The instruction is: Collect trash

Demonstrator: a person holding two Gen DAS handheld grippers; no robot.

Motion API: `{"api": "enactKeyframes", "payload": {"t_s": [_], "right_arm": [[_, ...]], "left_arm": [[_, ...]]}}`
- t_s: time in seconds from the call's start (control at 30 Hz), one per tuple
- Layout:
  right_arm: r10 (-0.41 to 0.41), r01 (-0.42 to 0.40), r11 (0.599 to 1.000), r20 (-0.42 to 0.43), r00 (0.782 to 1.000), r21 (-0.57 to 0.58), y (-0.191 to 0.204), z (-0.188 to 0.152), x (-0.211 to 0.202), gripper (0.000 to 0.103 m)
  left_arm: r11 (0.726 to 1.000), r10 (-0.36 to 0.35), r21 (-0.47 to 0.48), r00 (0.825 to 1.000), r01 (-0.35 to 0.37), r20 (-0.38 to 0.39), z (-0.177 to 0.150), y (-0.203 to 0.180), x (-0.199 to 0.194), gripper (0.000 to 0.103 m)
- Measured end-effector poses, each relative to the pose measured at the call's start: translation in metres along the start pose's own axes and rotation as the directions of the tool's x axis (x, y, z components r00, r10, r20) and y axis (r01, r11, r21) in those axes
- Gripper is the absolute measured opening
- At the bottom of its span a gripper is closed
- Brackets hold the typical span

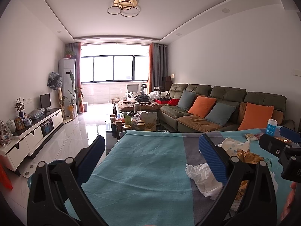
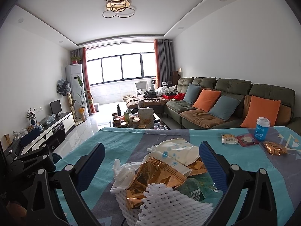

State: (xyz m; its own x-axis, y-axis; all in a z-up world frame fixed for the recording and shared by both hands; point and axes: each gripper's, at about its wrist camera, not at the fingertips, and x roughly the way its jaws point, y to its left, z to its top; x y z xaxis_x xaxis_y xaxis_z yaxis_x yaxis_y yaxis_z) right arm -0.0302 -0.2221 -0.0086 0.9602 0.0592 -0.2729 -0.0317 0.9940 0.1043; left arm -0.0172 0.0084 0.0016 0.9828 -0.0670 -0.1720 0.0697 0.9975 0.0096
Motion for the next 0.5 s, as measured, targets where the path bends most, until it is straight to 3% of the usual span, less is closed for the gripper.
{"api": "enactKeyframes", "payload": {"t_s": [0.27,0.5], "right_arm": [[0.009,-0.009,1.000,-0.014,1.000,-0.001,0.000,0.002,0.001,0.097],[0.032,-0.033,0.999,-0.074,0.997,-0.004,-0.013,0.000,0.002,0.097]], "left_arm": [[1.000,-0.024,0.001,1.000,0.024,-0.017,-0.001,-0.003,0.001,0.098],[0.993,-0.113,0.034,0.991,0.116,-0.077,-0.008,-0.011,0.003,0.098]]}}
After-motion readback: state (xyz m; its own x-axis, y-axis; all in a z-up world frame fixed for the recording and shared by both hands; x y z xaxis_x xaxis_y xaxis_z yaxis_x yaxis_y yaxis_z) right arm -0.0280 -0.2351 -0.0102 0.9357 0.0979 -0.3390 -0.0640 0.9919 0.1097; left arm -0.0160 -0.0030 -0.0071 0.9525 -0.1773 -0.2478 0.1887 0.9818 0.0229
